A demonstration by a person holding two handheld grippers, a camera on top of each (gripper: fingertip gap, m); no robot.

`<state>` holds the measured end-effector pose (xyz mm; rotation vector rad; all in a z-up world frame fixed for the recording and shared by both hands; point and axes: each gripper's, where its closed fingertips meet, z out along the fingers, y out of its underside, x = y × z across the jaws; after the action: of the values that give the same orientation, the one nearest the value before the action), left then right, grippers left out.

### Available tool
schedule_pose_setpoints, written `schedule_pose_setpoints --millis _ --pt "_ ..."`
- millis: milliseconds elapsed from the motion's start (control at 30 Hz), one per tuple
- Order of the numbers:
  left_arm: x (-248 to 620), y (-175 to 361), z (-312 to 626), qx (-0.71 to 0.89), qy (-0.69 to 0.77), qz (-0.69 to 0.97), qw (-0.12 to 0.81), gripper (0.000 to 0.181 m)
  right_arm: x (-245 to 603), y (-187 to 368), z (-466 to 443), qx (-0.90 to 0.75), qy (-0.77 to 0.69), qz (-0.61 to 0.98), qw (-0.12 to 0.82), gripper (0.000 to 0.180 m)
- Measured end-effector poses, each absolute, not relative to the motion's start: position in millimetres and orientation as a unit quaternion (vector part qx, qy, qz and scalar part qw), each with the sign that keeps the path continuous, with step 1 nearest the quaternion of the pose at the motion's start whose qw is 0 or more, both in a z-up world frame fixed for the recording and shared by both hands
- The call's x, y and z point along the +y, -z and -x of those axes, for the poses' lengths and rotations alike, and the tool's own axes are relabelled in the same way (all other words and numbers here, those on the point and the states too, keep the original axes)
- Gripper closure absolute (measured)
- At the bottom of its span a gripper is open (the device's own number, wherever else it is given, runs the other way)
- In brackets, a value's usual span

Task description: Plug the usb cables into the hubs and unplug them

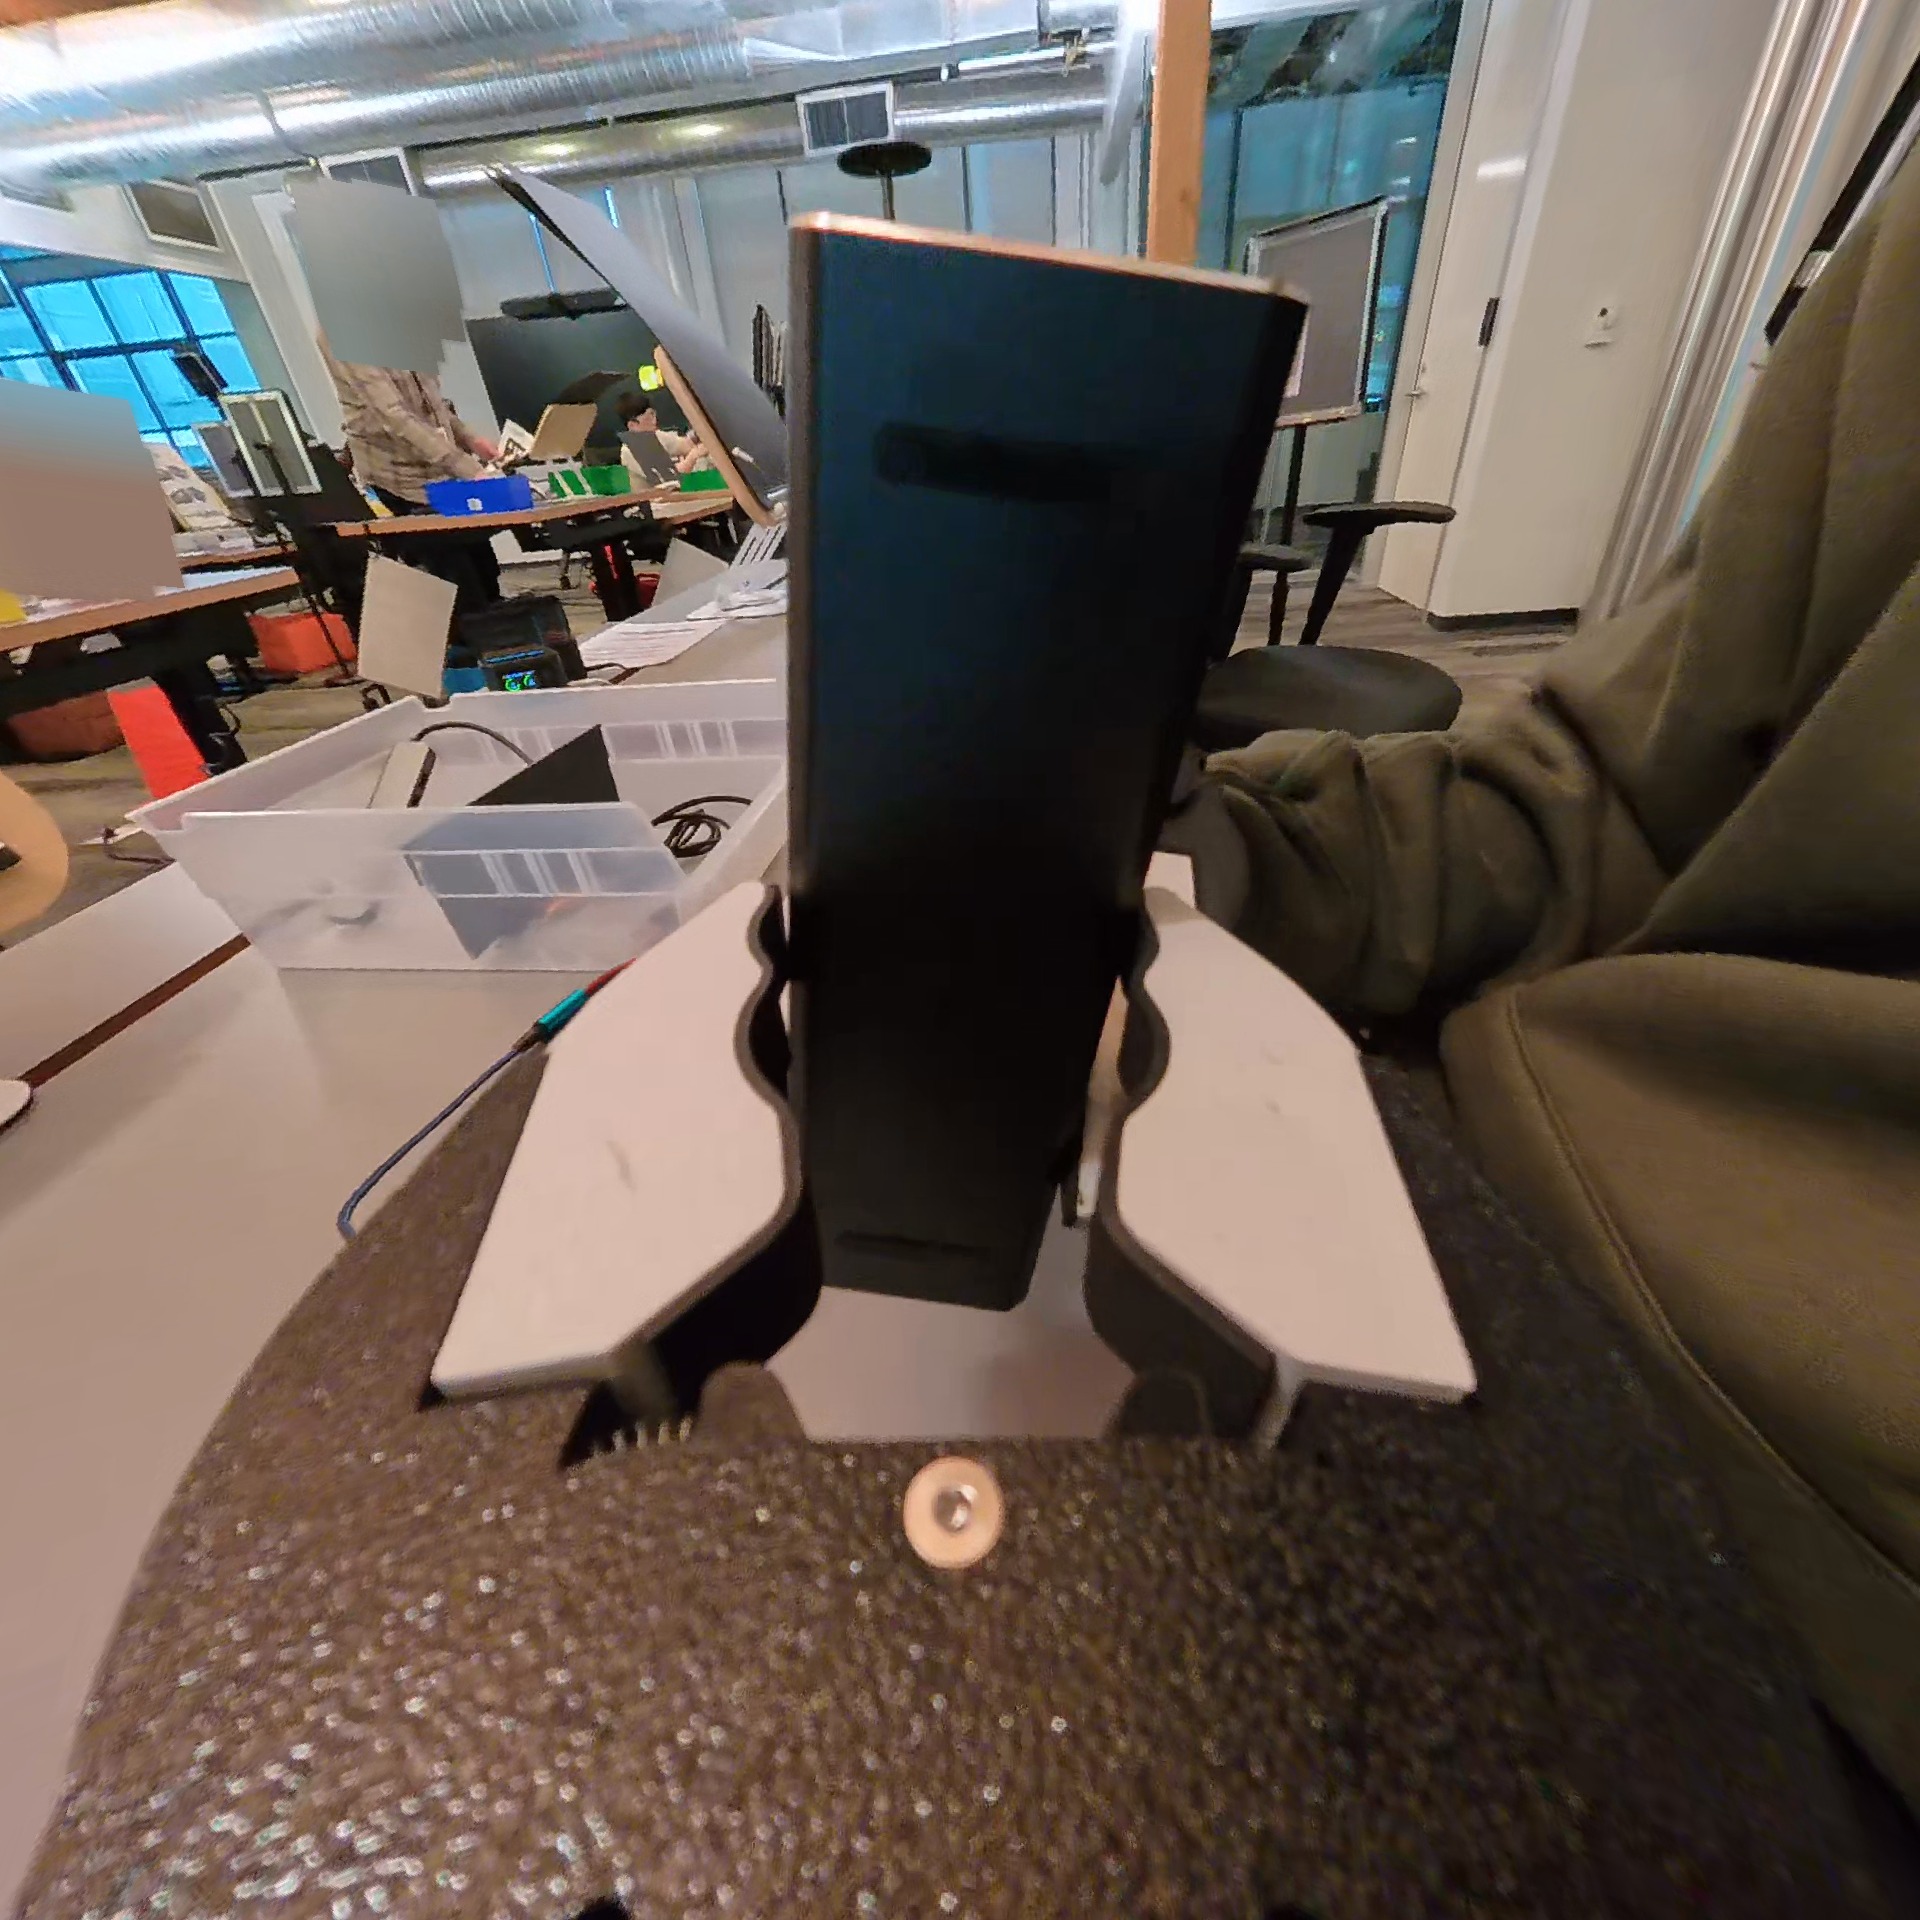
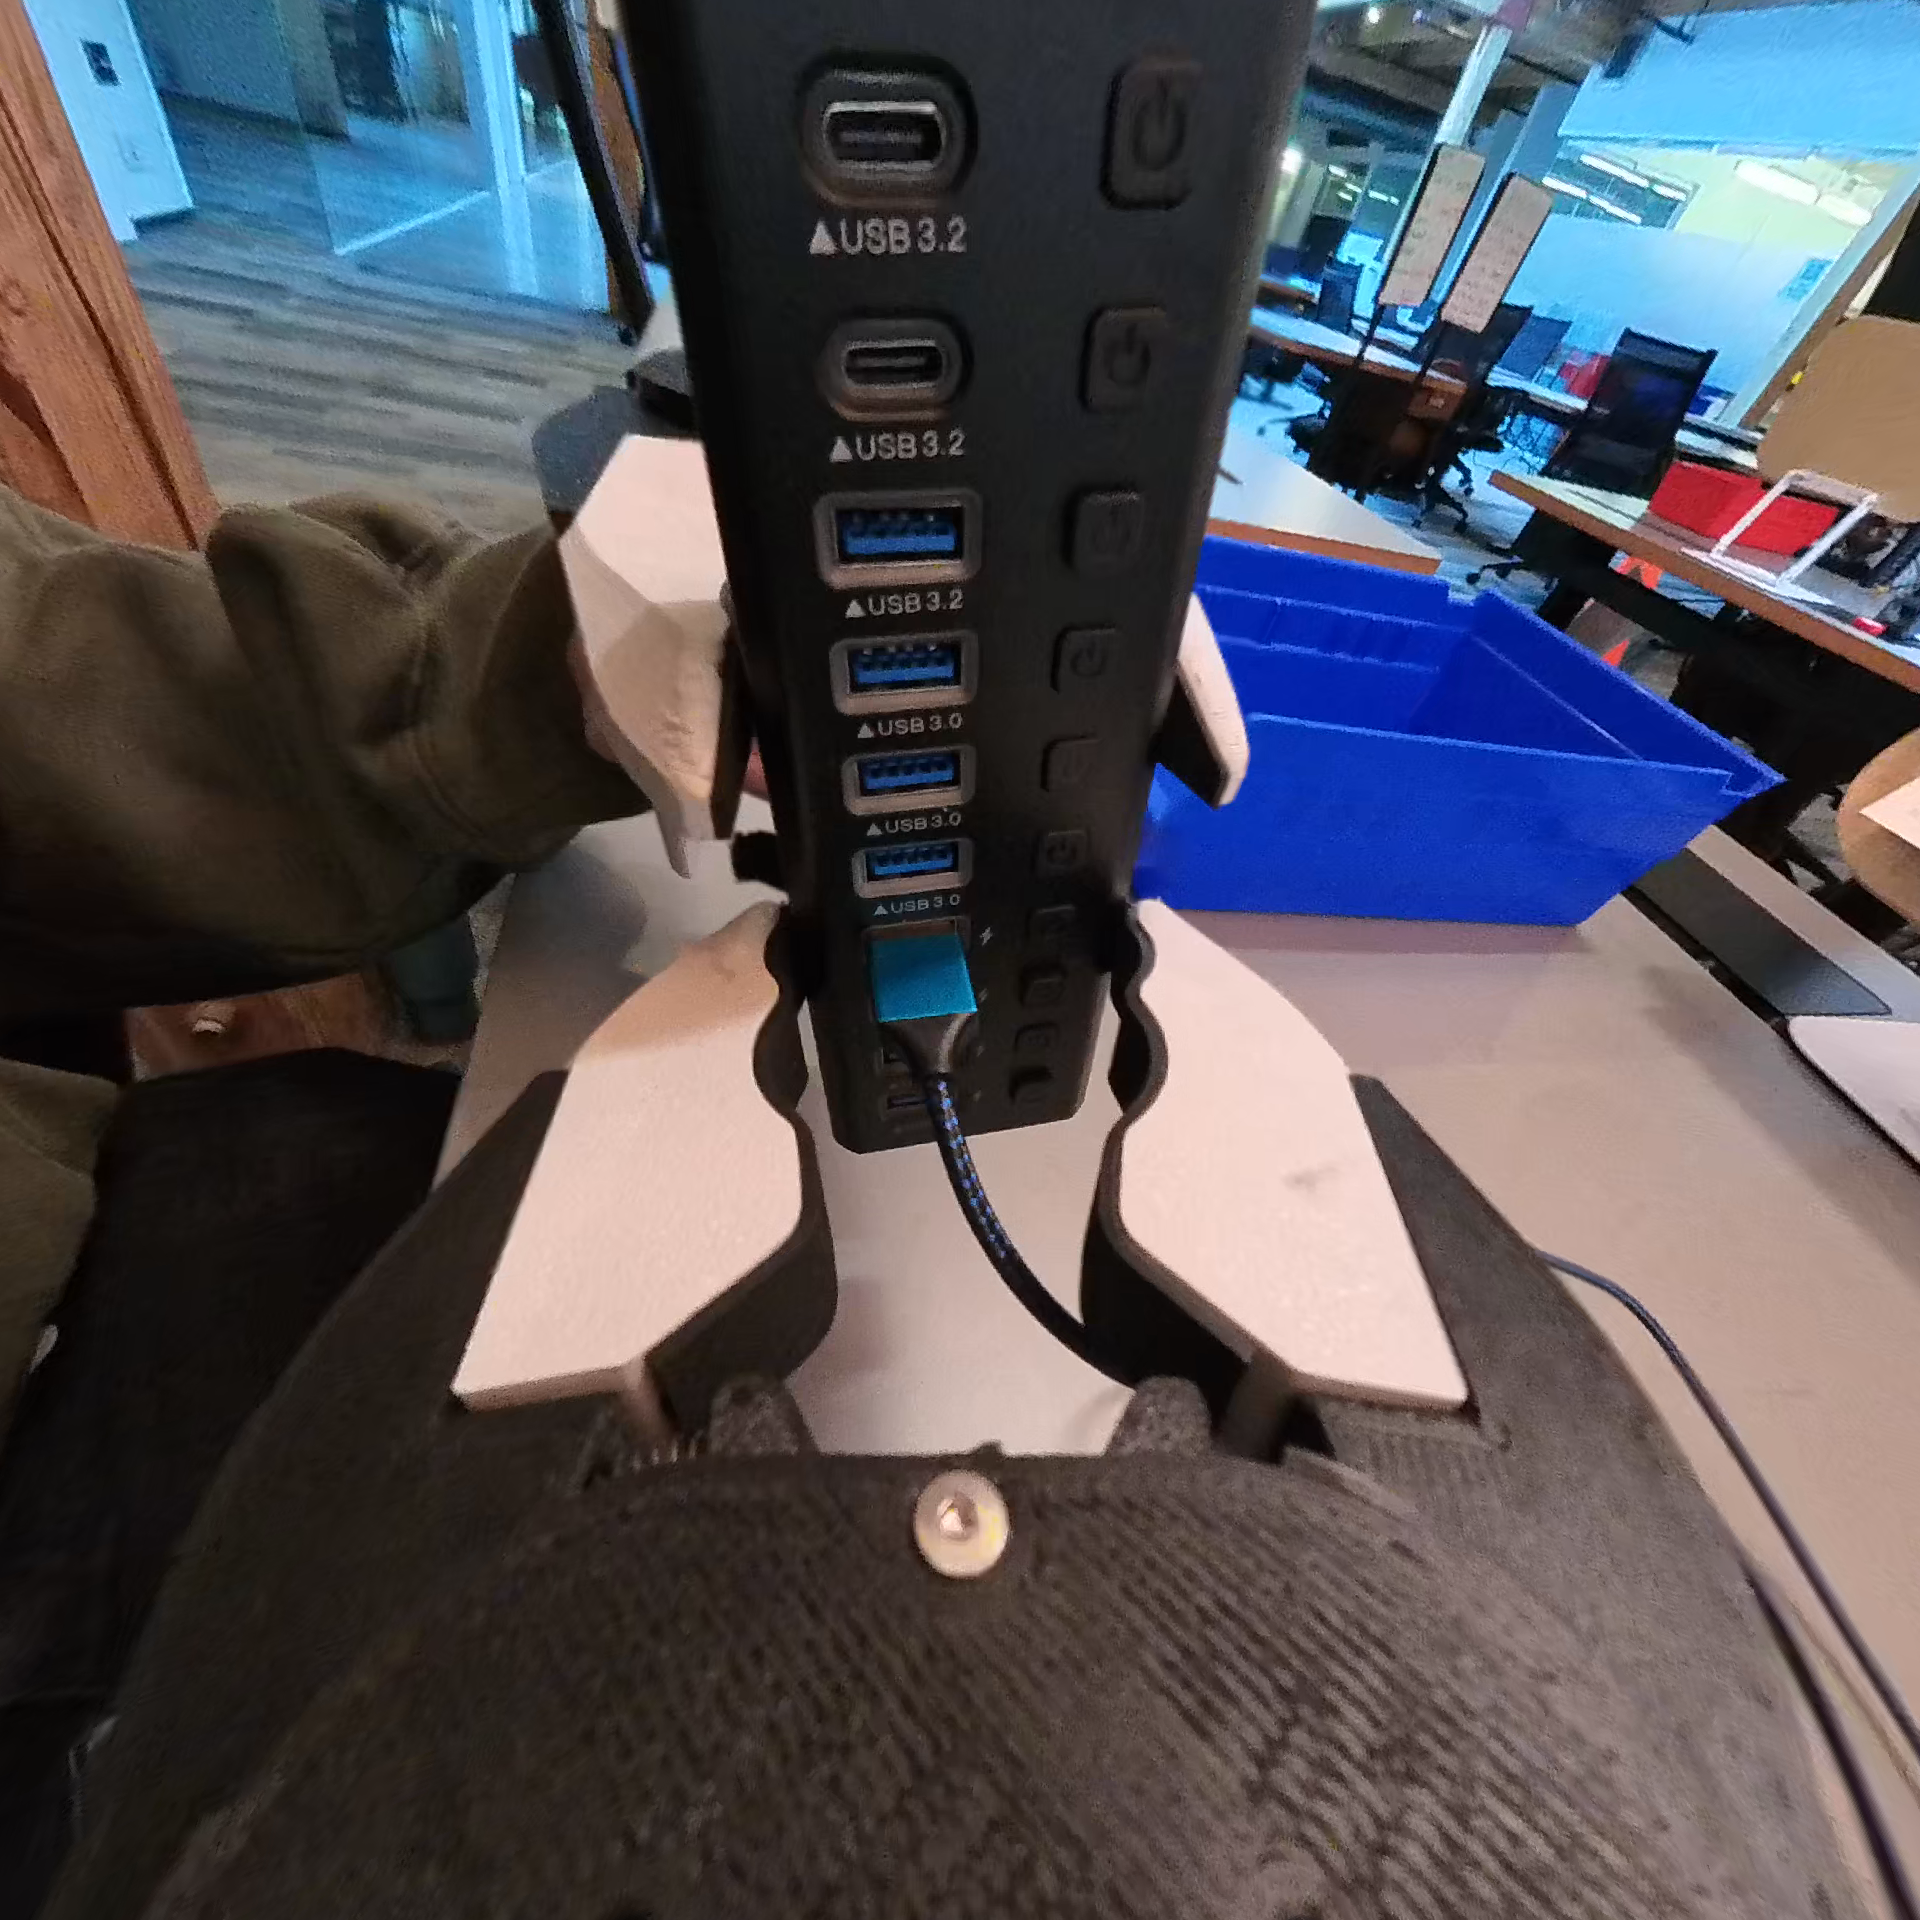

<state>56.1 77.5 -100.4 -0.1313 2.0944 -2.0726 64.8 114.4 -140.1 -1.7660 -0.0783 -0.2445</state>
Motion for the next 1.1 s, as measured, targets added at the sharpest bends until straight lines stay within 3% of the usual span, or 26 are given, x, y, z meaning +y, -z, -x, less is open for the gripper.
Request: schedule_pose_setpoints --millis 367,1100 --pt "80.4 109.7 -65.7 0.732 0.665 0.072 0.127 0.119 112.1 147.1 -72.7 -0.018 0.125 0.795 0.593 0.122" --pt "79.2 121.8 -62.6 0.727 0.679 0.051 0.093 0.123 105.1 159.8 -66.5 -0.021 0.071 0.808 0.585 0.122"
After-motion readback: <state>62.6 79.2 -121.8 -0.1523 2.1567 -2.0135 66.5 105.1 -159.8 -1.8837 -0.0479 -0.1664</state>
